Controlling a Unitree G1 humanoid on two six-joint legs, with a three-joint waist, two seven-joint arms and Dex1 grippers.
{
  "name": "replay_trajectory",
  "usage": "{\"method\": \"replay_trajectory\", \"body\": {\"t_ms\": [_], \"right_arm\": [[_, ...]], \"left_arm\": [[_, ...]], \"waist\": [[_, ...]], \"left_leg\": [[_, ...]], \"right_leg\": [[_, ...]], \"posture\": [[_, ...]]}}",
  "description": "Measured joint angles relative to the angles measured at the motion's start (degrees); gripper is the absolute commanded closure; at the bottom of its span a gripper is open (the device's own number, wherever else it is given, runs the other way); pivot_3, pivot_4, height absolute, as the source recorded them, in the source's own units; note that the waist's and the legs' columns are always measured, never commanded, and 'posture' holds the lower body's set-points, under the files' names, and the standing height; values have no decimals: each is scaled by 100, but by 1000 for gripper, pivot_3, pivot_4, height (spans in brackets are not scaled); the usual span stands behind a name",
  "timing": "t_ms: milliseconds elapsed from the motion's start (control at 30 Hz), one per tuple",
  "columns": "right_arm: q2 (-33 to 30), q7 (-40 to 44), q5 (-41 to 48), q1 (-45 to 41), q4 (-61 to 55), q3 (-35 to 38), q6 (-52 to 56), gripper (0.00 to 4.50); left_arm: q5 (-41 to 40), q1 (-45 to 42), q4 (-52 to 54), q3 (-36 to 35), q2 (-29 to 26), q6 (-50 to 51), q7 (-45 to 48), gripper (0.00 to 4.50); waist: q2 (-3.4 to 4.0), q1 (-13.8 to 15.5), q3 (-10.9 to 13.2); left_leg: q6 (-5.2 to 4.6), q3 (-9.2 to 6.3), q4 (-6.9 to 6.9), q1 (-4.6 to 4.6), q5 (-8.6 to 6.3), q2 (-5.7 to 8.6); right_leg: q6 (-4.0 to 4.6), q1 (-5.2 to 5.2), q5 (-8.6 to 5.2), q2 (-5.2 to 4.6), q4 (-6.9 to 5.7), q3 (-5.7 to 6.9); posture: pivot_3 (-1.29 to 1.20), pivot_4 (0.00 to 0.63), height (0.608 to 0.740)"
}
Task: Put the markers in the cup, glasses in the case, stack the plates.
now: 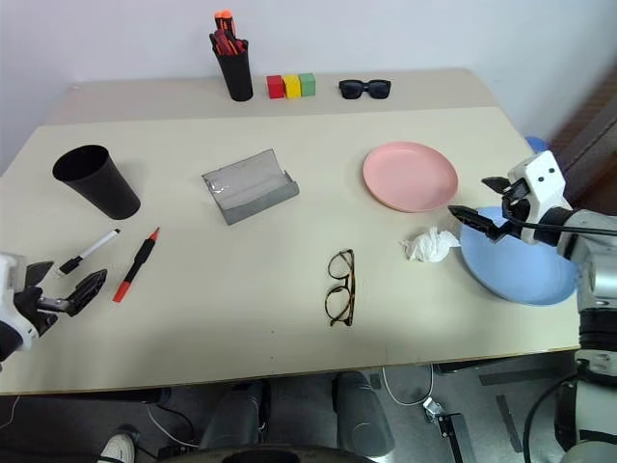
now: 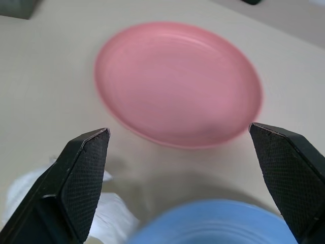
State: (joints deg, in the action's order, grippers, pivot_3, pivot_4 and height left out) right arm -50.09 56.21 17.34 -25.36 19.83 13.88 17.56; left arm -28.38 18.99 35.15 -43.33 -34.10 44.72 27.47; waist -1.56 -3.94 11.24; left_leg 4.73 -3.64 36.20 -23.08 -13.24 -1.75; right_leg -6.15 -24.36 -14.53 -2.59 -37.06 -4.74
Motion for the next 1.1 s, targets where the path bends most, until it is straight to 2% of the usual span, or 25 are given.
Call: {"method": "replay_trajectory", "body": {"t_ms": [333,467,633,833,900,1100], "right_arm": [[158,26,-2,-202,-78,-181,118,5],[426,-80,113,-219,-689,-292,400,5],[1040,-284,246,-287,-1689,-845,820,5],[2252,-1237,-35,-70,-2887,-2013,1342,5],[2465,-1525,-86,114,-3209,-2211,1538,5],[2716,-1938,-232,213,-3754,-2548,1704,5]], "left_arm": [[-255,-99,129,-52,-73,253,-199,46],[-277,-312,174,97,-264,505,-337,46],[-330,-917,162,483,-323,773,-586,46],[-330,-1962,-58,1325,-685,1801,-1063,46],[-254,-2350,-423,1546,-946,2441,-1250,46],[-205,-3557,-1198,1639,-879,3997,-1541,46]], "waist": [[0,-5,0],[0,-10,0],[1,-5,0],[-3,11,-2],[-2,20,-2],[-7,-3,-4]], "left_leg": [[0,0,-2,3,0,-1],[0,-1,-2,4,0,-1],[0,-4,-3,4,0,-2],[0,-19,-5,-3,0,-2],[0,-21,-4,-9,0,0],[0,-26,-6,-8,0,-1]], "right_leg": [[0,0,0,2,-2,0],[0,0,0,3,-4,0],[-2,0,1,5,-9,1],[-17,-2,9,9,-10,8],[-20,-5,9,8,-8,10],[-25,-6,12,10,-12,16]], "posture": [[0,150,740],[0,150,740],[0,150,740],[0,150,740],[0,150,740],[0,150,740]]}}
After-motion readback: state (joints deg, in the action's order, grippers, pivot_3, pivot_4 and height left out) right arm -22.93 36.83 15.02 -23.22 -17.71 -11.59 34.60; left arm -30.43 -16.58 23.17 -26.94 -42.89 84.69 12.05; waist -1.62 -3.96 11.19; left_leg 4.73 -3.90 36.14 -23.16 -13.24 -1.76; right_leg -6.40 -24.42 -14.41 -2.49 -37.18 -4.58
